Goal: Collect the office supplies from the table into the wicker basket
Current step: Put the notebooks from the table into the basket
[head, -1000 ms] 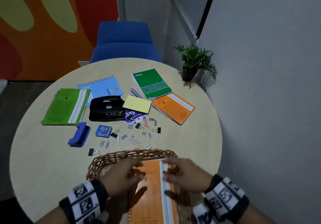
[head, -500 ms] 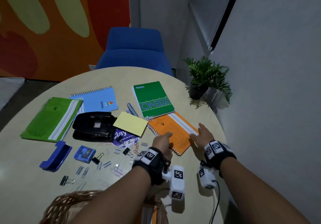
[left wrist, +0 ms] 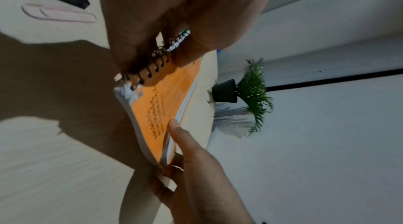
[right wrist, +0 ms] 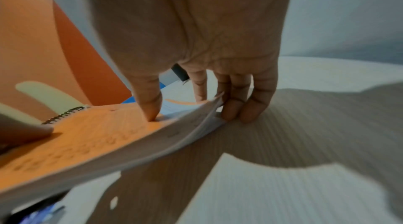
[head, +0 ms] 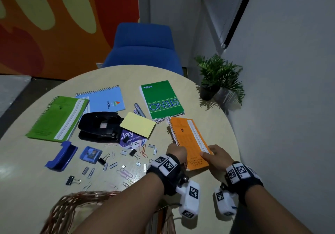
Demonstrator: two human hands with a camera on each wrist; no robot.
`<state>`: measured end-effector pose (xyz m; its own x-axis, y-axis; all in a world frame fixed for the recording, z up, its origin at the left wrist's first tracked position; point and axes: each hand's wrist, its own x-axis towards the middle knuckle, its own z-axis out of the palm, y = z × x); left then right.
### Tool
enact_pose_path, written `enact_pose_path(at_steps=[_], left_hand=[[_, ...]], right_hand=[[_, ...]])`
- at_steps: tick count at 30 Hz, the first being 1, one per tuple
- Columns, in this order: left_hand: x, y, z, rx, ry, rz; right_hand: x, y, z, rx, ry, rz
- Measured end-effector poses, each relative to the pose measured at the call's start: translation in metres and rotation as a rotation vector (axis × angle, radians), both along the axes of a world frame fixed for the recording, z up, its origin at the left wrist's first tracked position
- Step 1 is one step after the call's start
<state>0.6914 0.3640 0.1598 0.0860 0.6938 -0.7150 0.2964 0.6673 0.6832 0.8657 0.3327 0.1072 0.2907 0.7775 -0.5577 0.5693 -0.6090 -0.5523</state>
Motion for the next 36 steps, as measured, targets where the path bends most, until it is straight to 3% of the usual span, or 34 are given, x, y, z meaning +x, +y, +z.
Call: enact_pose_path(at_steps=[3,8,13,15,19,22,24,28,33,36], left_hand=[[-0.009,-0.013,0.009,0.058,-0.035,-0.059],[-0.05,-0.04,0.044,0.101,-0.202,-0.222],[-0.138,-0.073,0.088,0.158,-0.318,-0.31],[-0.184,-0.084,0.098,0.226,-0.283,-0.373],[-0.271,-0.113,0.093,0.259,-0.222,-0.308],[-0.321,-0.146,0.072,0.272,-0.069,-0.278],[-0.343,-0.166,0.053,0.318,0.079,-0.357],[-0.357,-0.196,0.036,0.5,0.167,-0.5],[-0.345,-0.215,0.026,0.326,0.242,-0.738],[-0.344,-0.215,0.008,0.321,0.287,-0.875]], right_hand=[[-0.005,-0.021,0.017,-0.04,0.195,-0.034],[-0.017,-0.041,0.045,-0.064,0.598,-0.276],[-0.07,-0.061,0.096,0.061,0.68,-0.178],[-0.101,-0.075,0.113,0.091,0.67,-0.103],[-0.181,-0.112,0.128,0.139,0.569,0.007],[-0.235,-0.137,0.112,0.154,0.519,0.072],[-0.262,-0.151,0.098,0.139,0.446,0.111],[-0.288,-0.169,0.065,0.079,0.218,0.252],[-0.289,-0.175,0.041,-0.002,0.011,0.268],[-0.293,-0.177,0.036,-0.026,-0.047,0.288]])
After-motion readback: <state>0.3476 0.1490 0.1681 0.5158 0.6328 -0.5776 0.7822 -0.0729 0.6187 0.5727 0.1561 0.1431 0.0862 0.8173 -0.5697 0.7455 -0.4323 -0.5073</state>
